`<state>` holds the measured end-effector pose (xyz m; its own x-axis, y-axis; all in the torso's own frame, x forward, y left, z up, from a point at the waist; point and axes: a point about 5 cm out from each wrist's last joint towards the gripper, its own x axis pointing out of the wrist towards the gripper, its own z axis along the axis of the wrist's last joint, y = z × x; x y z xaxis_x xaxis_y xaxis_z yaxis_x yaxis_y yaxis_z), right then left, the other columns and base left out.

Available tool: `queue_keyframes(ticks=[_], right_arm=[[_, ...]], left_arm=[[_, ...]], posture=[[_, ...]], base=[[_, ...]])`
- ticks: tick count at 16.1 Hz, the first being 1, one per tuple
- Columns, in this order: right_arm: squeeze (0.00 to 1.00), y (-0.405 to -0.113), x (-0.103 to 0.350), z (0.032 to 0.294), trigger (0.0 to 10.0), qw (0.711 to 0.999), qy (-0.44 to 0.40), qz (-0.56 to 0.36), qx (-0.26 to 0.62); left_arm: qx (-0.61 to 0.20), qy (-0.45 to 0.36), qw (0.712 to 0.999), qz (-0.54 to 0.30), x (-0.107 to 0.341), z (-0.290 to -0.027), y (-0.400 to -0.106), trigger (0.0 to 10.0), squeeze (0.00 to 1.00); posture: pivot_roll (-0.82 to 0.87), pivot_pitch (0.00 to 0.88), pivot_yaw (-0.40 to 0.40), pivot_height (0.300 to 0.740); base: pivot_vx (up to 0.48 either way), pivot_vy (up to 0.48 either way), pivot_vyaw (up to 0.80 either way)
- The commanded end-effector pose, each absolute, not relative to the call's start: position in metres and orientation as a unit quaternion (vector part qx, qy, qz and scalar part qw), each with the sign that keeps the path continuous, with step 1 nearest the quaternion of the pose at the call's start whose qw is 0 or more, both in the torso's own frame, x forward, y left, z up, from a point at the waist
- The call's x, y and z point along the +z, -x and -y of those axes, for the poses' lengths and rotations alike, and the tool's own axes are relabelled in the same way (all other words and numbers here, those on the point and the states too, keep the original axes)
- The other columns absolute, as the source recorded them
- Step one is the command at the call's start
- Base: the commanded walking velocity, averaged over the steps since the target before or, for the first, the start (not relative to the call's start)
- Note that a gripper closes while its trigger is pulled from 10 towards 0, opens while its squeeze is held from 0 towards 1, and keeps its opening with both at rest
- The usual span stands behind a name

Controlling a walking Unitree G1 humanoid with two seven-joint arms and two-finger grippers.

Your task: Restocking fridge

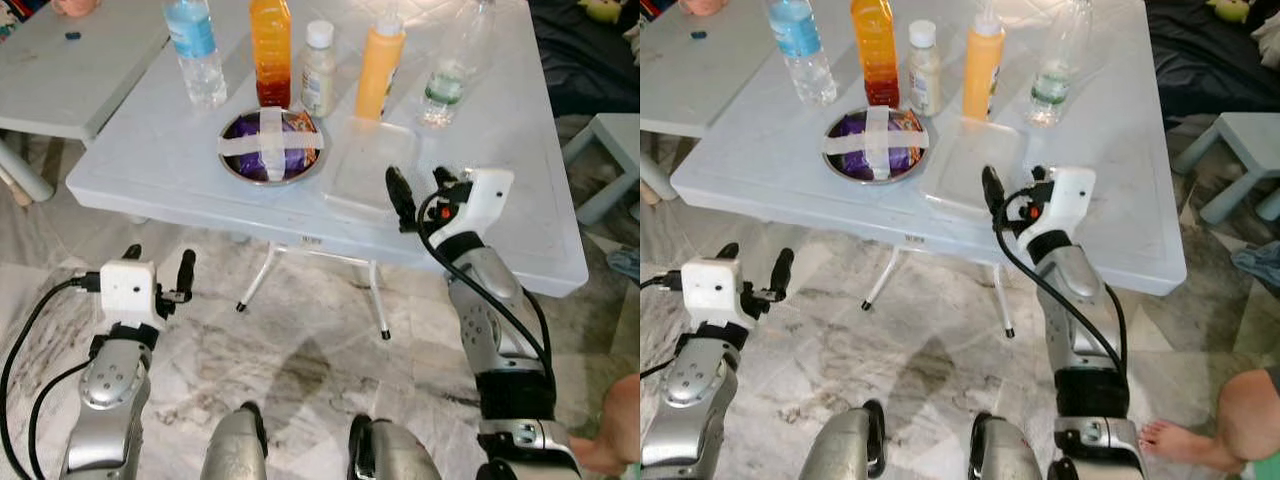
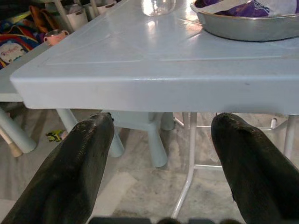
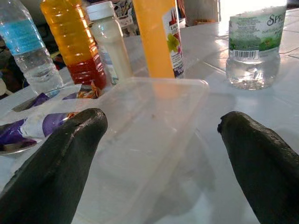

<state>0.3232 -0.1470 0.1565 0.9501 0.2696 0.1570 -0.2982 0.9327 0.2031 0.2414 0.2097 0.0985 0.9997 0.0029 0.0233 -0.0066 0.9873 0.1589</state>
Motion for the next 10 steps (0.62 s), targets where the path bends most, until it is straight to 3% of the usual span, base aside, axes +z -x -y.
queue_keyframes(ticks=[1, 6, 8, 9, 10], right_arm=[[0.0, -0.327, 0.154, 0.145, 10.0, 0.981, -0.109, 0.057, 0.15], [0.0, -0.336, 0.134, 0.143, 10.0, 0.98, -0.144, 0.003, 0.138], [0.0, -0.34, 0.128, 0.136, 2.5, 0.973, -0.175, -0.015, 0.147], [0.0, -0.342, 0.129, 0.133, 0.0, 0.972, -0.175, -0.012, 0.154], [0.0, -0.344, 0.133, 0.129, 0.0, 0.97, -0.181, -0.005, 0.164]], left_arm=[[0.0, -0.083, 0.996, 0.01, 0.099, -0.209, -0.241, 10.0, 0.0], [0.006, -0.08, 0.997, 0.015, 0.103, -0.211, -0.24, 10.0, 0.0], [0.006, -0.08, 0.997, 0.017, 0.104, -0.21, -0.24, 10.0, 0.0], [0.005, -0.081, 0.997, 0.018, 0.104, -0.21, -0.24, 10.0, 0.0], [0.005, -0.081, 0.997, 0.019, 0.105, -0.21, -0.24, 10.0, 0.0]], posture=[[0.09, 0.176, 0.027, 0.74], [0.1, 0.181, 0.023, 0.74], [0.11, 0.181, 0.023, 0.74], [0.11, 0.182, 0.024, 0.74], [0.11, 0.182, 0.024, 0.74]], base=[[0.0, 0.0, 0.0], [0.0, 0.0, 0.0], [0.0, 0.0, 0.0], [0.0, 0.0, 0.0], [0.0, 0.0, 0.0]])
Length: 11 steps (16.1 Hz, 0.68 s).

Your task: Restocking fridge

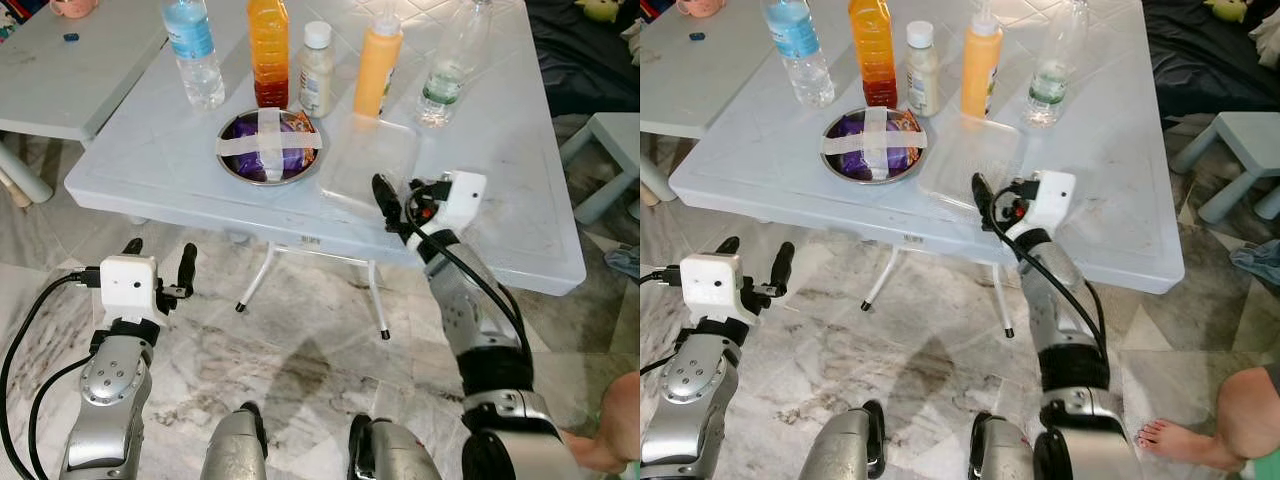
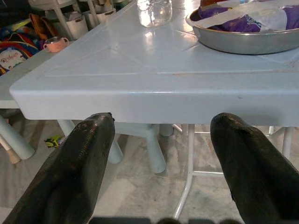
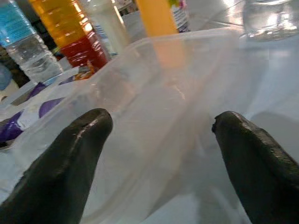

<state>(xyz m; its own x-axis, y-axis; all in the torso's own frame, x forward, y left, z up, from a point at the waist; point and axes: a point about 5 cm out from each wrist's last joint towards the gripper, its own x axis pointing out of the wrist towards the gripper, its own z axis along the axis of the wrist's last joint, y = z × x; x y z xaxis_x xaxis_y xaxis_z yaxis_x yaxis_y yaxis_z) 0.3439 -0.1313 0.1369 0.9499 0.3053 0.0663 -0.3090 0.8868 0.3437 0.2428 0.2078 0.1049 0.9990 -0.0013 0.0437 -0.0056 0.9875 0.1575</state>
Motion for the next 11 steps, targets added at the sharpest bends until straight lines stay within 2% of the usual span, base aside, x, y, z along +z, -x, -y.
queue_keyframes(ticks=[1, 2, 3, 9, 10, 11], right_arm=[[0.0, -0.345, 0.137, 0.125, 0.0, 0.966, -0.191, 0.002, 0.174], [0.0, -0.344, 0.138, 0.121, 1.5, 0.964, -0.193, 0.004, 0.181], [0.0, -0.343, 0.137, 0.119, 10.0, 0.963, -0.196, -0.001, 0.184], [0.0, -0.344, 0.13, 0.113, 10.0, 0.943, -0.284, -0.035, 0.167], [0.0, -0.344, 0.125, 0.109, 0.0, 0.938, -0.301, -0.054, 0.166], [0.0, -0.344, 0.123, 0.107, 0.0, 0.936, -0.305, -0.059, 0.164]], left_arm=[[0.005, -0.081, 0.996, 0.02, 0.106, -0.21, -0.241, 10.0, 0.0], [0.006, -0.081, 0.996, 0.022, 0.107, -0.21, -0.241, 10.0, 0.0], [0.006, -0.082, 0.996, 0.022, 0.107, -0.21, -0.241, 10.0, 0.0], [0.001, -0.084, 0.996, 0.019, 0.106, -0.209, -0.24, 10.0, 0.0], [0.0, -0.084, 0.996, 0.019, 0.106, -0.208, -0.241, 10.0, 0.0], [-0.001, -0.084, 0.996, 0.019, 0.106, -0.208, -0.241, 10.0, 0.0]], posture=[[0.11, 0.183, 0.023, 0.74], [0.11, 0.183, 0.024, 0.74], [0.12, 0.185, 0.024, 0.74], [0.12, 0.186, 0.026, 0.74], [0.12, 0.183, 0.025, 0.74], [0.12, 0.183, 0.025, 0.74]], base=[[0.0, 0.0, 0.0], [0.0, 0.0, 0.0], [0.0, 0.0, 0.0], [0.0, 0.0, 0.0], [0.0, 0.0, 0.0], [0.0, 0.0, 0.0]])
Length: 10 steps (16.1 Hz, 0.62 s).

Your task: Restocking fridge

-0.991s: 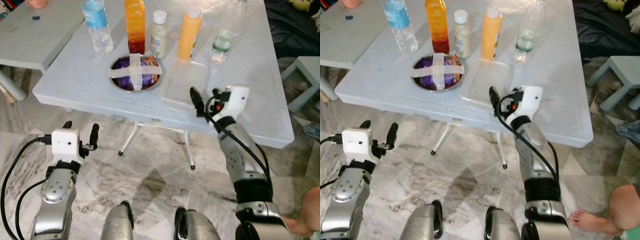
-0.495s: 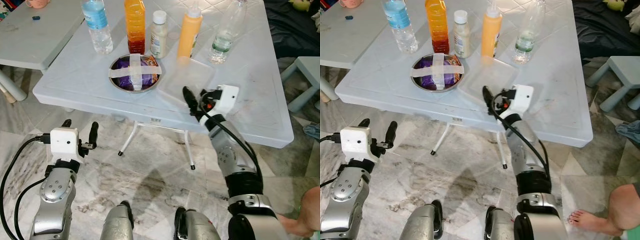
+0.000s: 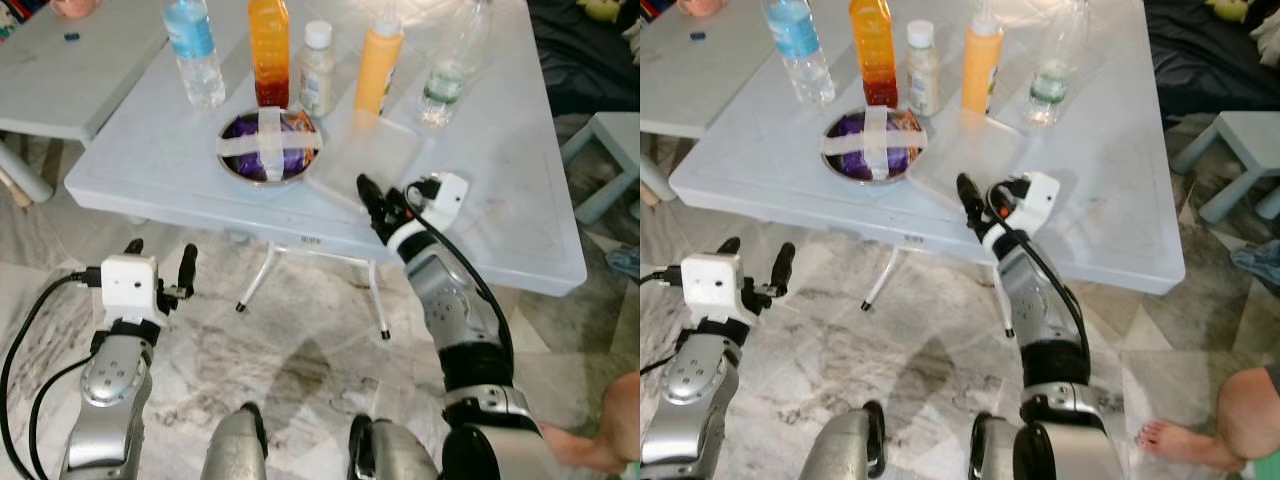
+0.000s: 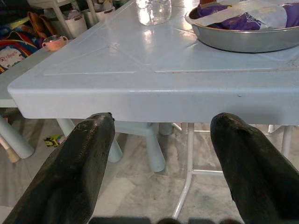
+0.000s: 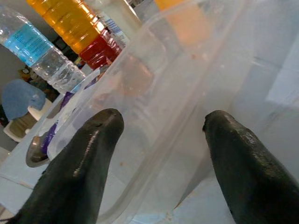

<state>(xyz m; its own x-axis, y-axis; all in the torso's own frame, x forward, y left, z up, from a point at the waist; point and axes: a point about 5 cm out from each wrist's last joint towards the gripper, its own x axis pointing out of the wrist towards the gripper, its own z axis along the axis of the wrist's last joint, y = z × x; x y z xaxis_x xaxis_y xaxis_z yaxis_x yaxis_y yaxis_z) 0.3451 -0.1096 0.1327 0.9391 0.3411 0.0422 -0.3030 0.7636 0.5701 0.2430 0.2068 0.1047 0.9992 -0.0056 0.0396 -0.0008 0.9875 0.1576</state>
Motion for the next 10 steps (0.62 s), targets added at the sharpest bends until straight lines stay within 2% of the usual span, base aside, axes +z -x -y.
queue_keyframes(ticks=[1, 10], right_arm=[[0.0, -0.343, 0.121, 0.107, 0.0, 0.936, -0.307, -0.063, 0.162], [0.0, -0.324, 0.126, 0.126, 0.0, 0.942, -0.299, -0.06, 0.144]], left_arm=[[-0.001, -0.084, 0.996, 0.019, 0.106, -0.208, -0.241, 10.0, 0.0], [0.0, -0.076, 0.997, 0.016, 0.105, -0.205, -0.243, 10.0, 0.0]], posture=[[0.12, 0.183, 0.025, 0.74], [0.12, 0.176, 0.027, 0.74]], base=[[0.0, 0.0, 0.0], [0.0, 0.0, 0.0]])
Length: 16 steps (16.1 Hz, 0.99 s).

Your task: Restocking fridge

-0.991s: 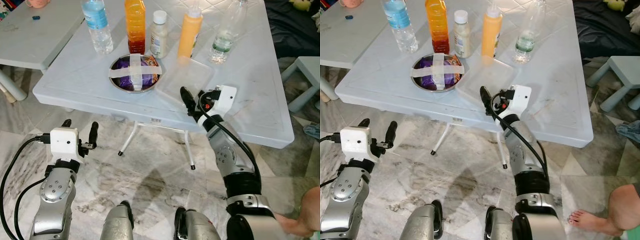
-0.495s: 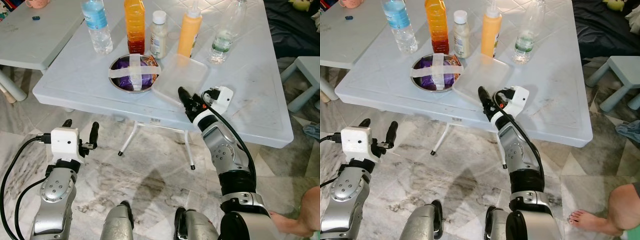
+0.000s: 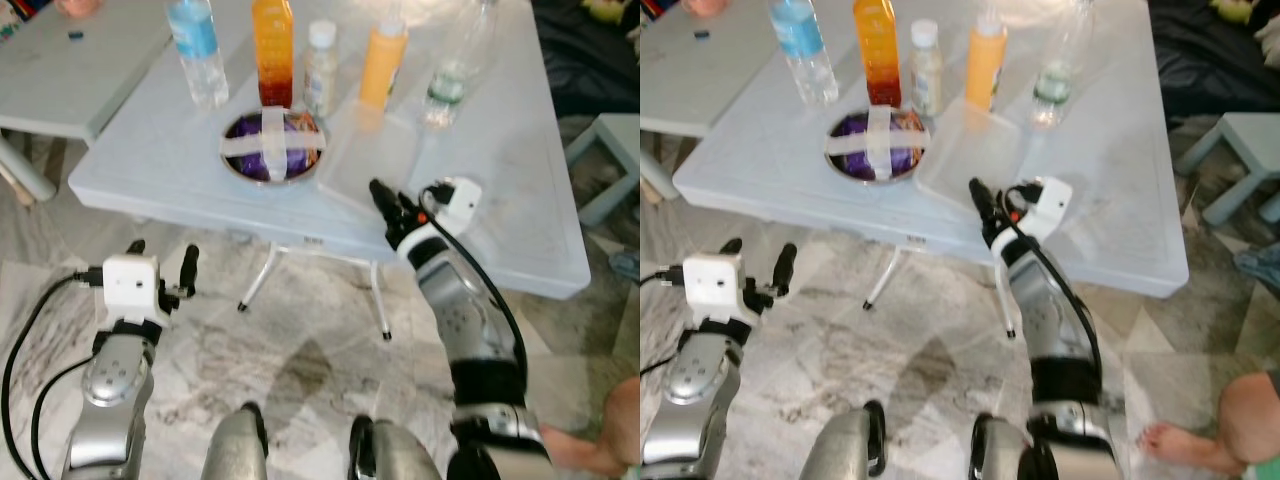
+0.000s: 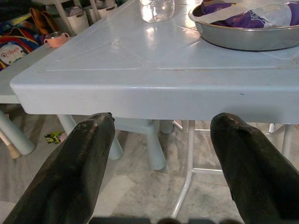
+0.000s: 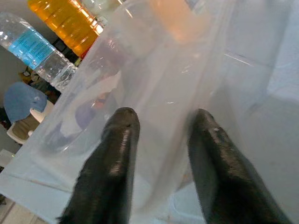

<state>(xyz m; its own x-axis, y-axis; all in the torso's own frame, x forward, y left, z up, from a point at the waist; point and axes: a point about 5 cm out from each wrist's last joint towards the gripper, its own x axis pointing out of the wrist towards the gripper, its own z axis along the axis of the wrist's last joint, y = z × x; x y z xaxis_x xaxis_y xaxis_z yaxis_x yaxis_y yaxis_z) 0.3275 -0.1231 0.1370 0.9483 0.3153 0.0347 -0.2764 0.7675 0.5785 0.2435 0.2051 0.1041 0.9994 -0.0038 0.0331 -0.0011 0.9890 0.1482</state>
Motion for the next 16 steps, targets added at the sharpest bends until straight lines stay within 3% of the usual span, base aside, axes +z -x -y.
queue_keyframes(ticks=[1, 2, 4, 12, 13, 14, 16], right_arm=[[0.0, -0.321, 0.127, 0.127, 0.0, 0.943, -0.293, -0.059, 0.146], [0.0, -0.316, 0.129, 0.127, 1.0, 0.943, -0.292, -0.058, 0.15], [0.0, -0.312, 0.13, 0.13, 10.0, 0.946, -0.281, -0.06, 0.151], [0.0, -0.32, 0.136, 0.154, 10.0, 0.956, -0.247, -0.073, 0.139], [0.91, -0.322, 0.138, 0.157, 10.0, 0.957, -0.244, -0.071, 0.136], [1.0, -0.324, 0.142, 0.16, 10.0, 0.958, -0.241, -0.064, 0.144], [1.0, -0.327, 0.146, 0.165, 10.0, 0.962, -0.218, -0.062, 0.15]], left_arm=[[0.0, -0.076, 0.997, 0.016, 0.105, -0.206, -0.243, 10.0, 0.0], [-0.001, -0.077, 0.997, 0.016, 0.105, -0.206, -0.243, 10.0, 0.0], [-0.002, -0.077, 0.997, 0.016, 0.105, -0.205, -0.244, 10.0, 0.0], [-0.002, -0.075, 0.997, 0.016, 0.105, -0.204, -0.247, 10.0, 0.0], [-0.002, -0.076, 0.997, 0.015, 0.105, -0.204, -0.247, 10.0, 0.0], [-0.002, -0.076, 0.997, 0.015, 0.105, -0.204, -0.246, 10.0, 0.0], [-0.004, -0.078, 0.997, 0.014, 0.105, -0.204, -0.247, 10.0, 0.0]], posture=[[0.12, 0.176, 0.027, 0.74], [0.12, 0.174, 0.03, 0.74], [0.11, 0.174, 0.03, 0.74], [0.11, 0.17, 0.031, 0.74], [0.11, 0.17, 0.033, 0.74], [0.11, 0.172, 0.036, 0.74], [0.11, 0.173, 0.04, 0.74]], base=[[0.0, 0.0, 0.0], [0.0, 0.0, 0.0], [0.0, 0.0, 0.0], [0.0, 0.0, 0.0], [0.0, 0.0, 0.0], [0.0, 0.0, 0.0], [0.0, 0.0, 0.0]])
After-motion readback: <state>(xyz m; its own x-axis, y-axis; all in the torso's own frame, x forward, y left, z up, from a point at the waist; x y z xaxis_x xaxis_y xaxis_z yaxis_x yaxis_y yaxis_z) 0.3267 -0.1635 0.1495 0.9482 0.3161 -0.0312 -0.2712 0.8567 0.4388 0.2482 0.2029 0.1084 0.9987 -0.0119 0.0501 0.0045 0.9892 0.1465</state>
